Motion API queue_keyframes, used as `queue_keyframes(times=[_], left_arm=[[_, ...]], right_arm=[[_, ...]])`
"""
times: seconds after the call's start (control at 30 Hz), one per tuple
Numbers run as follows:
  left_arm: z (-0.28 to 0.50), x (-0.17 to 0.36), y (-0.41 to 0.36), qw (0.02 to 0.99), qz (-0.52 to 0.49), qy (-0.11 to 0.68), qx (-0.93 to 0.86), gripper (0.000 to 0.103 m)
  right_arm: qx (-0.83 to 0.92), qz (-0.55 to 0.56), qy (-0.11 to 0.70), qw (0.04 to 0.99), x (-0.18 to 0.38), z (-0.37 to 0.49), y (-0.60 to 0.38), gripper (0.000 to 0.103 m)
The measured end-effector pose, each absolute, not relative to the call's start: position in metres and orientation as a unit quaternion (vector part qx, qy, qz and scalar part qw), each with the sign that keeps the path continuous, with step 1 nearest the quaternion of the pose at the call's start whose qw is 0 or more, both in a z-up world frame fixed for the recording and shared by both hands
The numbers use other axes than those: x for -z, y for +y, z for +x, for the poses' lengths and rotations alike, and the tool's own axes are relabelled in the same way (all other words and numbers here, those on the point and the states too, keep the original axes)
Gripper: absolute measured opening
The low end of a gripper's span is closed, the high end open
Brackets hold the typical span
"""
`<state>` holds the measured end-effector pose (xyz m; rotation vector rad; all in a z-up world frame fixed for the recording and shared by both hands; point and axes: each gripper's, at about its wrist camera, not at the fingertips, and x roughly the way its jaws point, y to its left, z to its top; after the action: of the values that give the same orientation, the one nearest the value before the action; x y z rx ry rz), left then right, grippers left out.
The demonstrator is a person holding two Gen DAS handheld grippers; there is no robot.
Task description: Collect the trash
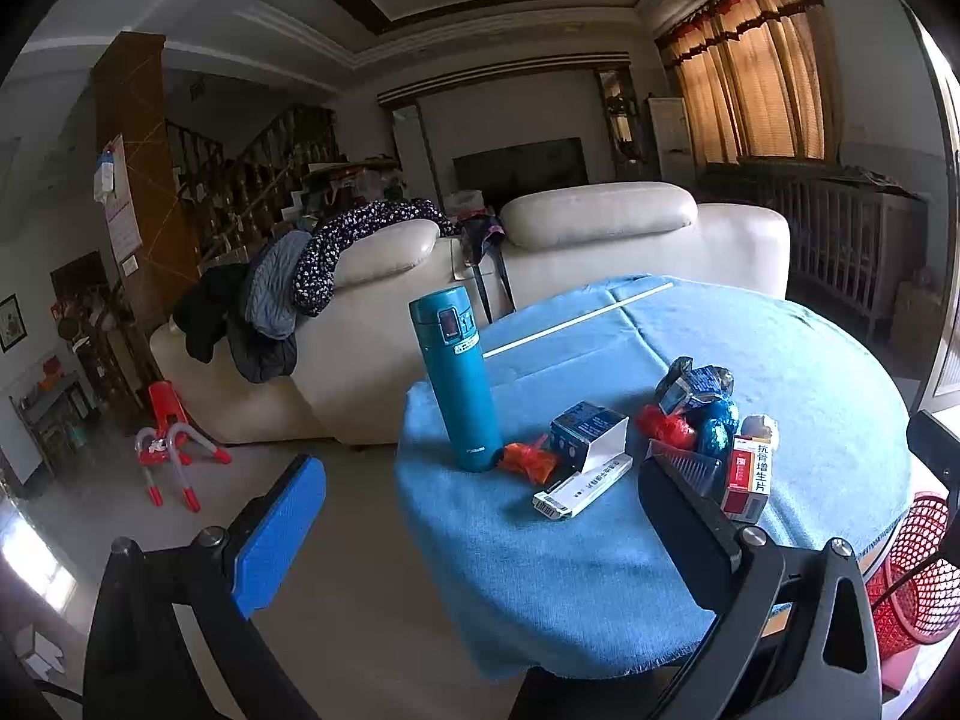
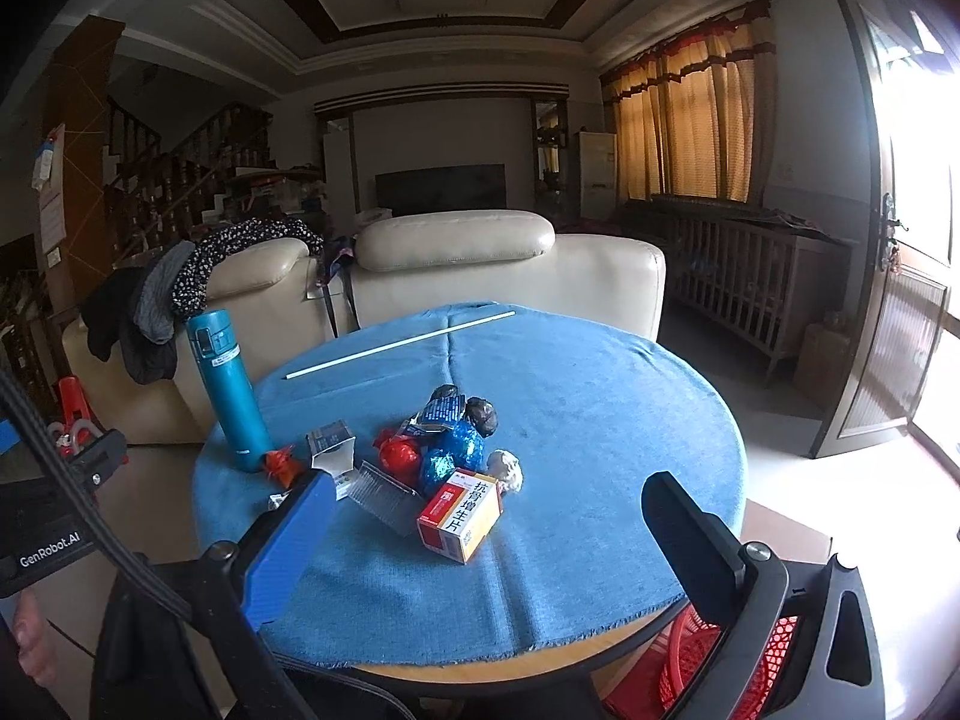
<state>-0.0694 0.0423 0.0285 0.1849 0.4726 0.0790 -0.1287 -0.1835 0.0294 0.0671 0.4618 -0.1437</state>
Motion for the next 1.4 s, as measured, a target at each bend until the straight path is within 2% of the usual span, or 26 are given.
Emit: queue_keyframes(times=[0.5, 0.83, 1.17, 1.33, 1.4], left_arm=[[-0.061, -0.02, 0.052, 0.965, 0.09, 0.244, -0.041, 0.103], [-0.008, 0.034, 0.083, 0.933, 0.075, 0.352, -0.011, 0.103], [0.074, 0.079, 0.096, 0.896, 0.051, 0.44, 0.038, 0.103], [0.106, 0.072, 0.083, 0.897, 0.051, 0.434, 0.074, 0.103], [0.122, 0.069, 0.071, 0.893, 0.049, 0.437, 0.092, 0.103]], right_arm=[[0.034, 0.059, 0.219, 0.973, -0.027, -0.128, -0.193, 0.103], [0.0, 0.214, 0.382, 0.899, 0.043, -0.064, -0.247, 0.103], [-0.001, 0.224, 0.484, 0.846, 0.093, 0.033, -0.225, 0.103], [0.032, 0.2, 0.497, 0.844, 0.108, 0.074, -0.209, 0.103], [0.045, 0.193, 0.499, 0.844, 0.114, 0.084, -0.205, 0.097]])
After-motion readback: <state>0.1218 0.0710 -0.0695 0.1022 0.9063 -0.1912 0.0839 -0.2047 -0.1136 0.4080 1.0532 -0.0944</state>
